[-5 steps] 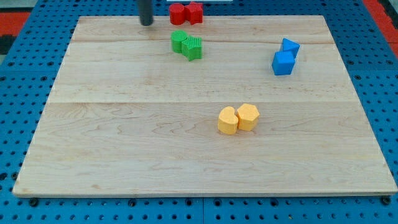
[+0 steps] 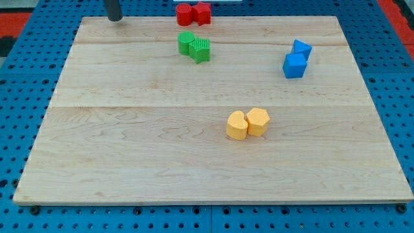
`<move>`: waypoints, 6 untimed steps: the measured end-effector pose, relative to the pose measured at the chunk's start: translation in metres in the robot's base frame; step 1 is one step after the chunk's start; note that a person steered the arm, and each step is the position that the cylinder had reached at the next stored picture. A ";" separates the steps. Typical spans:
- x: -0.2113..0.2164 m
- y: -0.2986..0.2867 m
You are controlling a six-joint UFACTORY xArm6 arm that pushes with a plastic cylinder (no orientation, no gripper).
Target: Nudge the green circle along with the green star a bit down
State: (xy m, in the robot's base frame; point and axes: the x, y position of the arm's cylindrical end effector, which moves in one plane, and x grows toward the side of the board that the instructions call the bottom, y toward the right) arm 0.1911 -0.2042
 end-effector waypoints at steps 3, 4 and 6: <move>0.010 0.078; 0.059 0.132; 0.081 0.210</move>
